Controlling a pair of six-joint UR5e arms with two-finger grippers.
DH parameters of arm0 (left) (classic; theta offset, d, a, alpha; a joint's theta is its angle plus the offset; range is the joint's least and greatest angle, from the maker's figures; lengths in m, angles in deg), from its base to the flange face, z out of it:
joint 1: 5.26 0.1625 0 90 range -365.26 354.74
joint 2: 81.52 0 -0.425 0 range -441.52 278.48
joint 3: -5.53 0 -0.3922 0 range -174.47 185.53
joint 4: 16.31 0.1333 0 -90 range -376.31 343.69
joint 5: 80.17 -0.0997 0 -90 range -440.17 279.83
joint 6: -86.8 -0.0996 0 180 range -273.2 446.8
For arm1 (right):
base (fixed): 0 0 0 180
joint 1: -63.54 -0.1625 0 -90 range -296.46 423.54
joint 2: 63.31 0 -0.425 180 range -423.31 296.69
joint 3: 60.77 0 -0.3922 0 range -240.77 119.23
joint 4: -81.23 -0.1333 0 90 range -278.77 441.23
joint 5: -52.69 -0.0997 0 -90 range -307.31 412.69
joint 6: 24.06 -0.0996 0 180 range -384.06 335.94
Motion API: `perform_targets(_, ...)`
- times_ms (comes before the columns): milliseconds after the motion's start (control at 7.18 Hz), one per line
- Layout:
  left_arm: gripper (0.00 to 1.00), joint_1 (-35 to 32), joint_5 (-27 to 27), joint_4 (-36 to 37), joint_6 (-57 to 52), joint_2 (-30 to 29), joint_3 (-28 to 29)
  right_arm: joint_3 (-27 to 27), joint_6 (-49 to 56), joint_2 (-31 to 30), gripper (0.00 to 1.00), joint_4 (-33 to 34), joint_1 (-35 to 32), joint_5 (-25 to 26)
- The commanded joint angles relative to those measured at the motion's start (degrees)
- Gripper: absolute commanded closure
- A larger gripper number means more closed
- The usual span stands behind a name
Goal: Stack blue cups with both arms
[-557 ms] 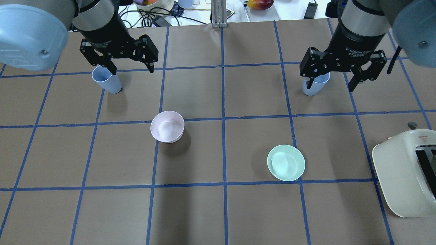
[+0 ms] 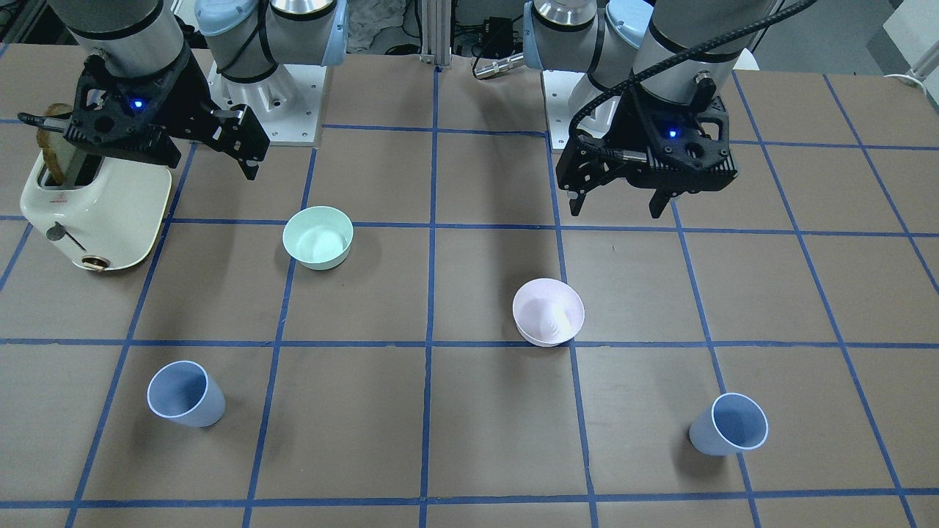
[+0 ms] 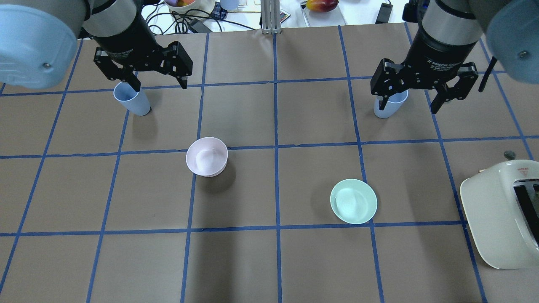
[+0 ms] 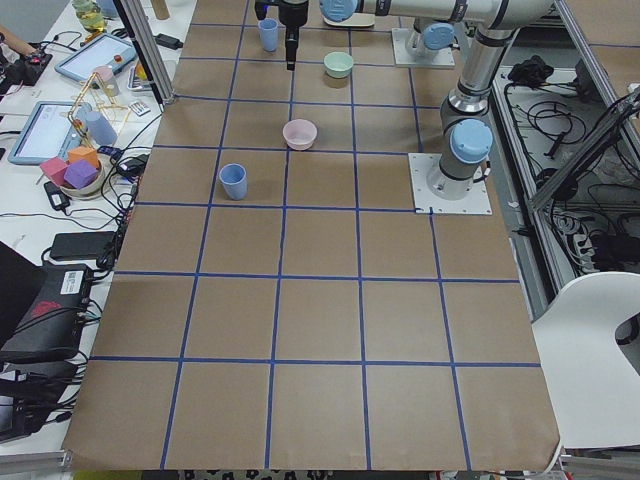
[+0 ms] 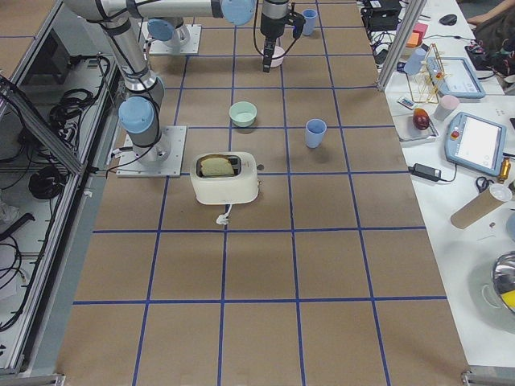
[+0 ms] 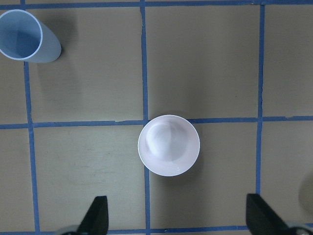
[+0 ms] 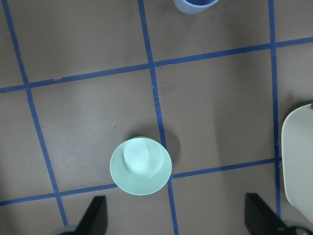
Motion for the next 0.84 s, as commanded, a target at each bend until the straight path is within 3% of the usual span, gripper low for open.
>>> perform_targets(0,0.00,-0.08,0.02,-0.39,0.02,1.03,-0.29,-0.01,0.00,-0.03,0.00,-0.01,-0.04,0.06)
perform_targets(418,0.00,-0.07,-1.11,-0.57,0.02,1.74,0.32,0.16,0.00,-0.03,0.00,0.08,-0.04,0.06)
perform_targets(696,0.00,3.06,-3.75,-0.39,0.28,-3.58,2.08,0.25,0.00,-0.12,0.00,0.08,0.05,0.06)
